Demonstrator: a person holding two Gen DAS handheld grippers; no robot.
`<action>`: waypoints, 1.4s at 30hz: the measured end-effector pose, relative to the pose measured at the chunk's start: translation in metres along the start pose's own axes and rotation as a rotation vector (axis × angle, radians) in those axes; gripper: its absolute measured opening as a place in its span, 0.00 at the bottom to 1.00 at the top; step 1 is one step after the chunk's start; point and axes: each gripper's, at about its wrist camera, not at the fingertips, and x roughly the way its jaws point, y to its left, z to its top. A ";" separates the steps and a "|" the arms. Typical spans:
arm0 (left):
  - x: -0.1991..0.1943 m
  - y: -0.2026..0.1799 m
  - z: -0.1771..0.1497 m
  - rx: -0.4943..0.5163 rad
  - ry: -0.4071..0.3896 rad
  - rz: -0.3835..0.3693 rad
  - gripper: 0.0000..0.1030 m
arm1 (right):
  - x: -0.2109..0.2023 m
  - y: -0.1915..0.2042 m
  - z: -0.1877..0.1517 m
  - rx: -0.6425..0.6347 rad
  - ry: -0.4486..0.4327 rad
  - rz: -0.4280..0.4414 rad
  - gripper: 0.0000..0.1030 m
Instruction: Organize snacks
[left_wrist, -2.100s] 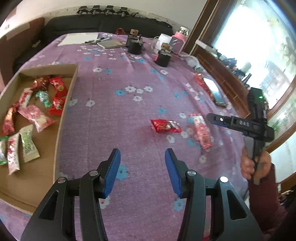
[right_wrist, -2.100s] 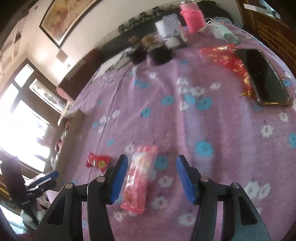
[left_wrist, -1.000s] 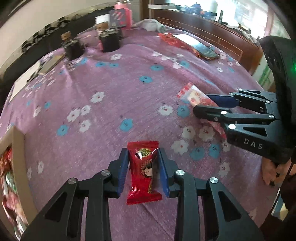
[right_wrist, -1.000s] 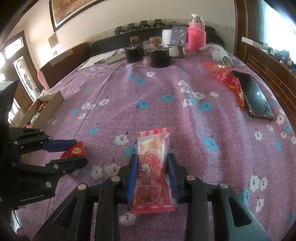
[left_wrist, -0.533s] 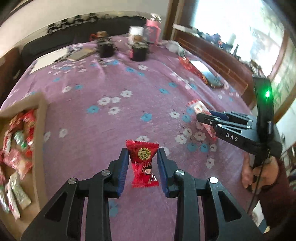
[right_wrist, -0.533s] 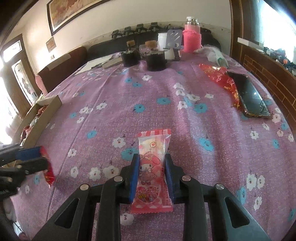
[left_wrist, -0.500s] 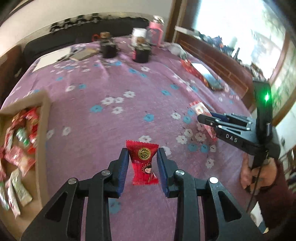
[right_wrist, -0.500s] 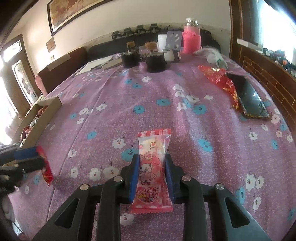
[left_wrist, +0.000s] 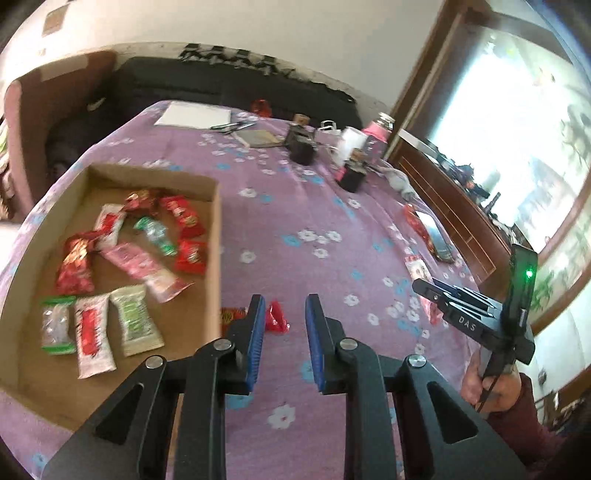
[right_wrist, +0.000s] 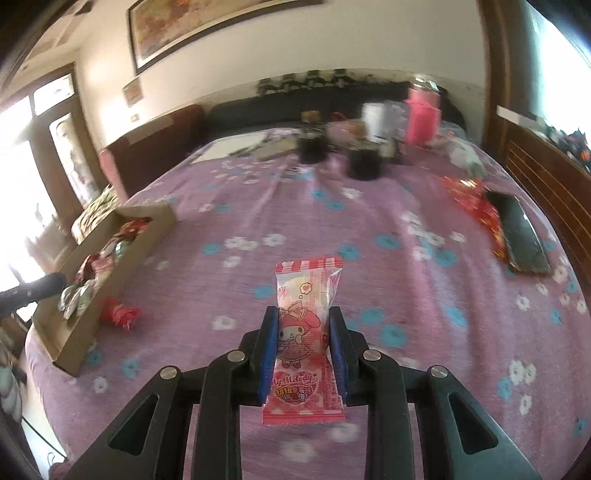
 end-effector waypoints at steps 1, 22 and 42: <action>0.002 0.002 -0.002 -0.003 0.013 -0.010 0.19 | 0.003 0.008 0.002 -0.010 0.004 0.014 0.26; 0.116 -0.035 0.005 0.664 0.466 0.136 0.47 | 0.016 0.022 -0.008 0.003 0.063 0.066 0.26; 0.129 -0.070 -0.012 0.548 0.367 0.238 0.56 | 0.025 0.000 -0.016 0.083 0.080 0.092 0.26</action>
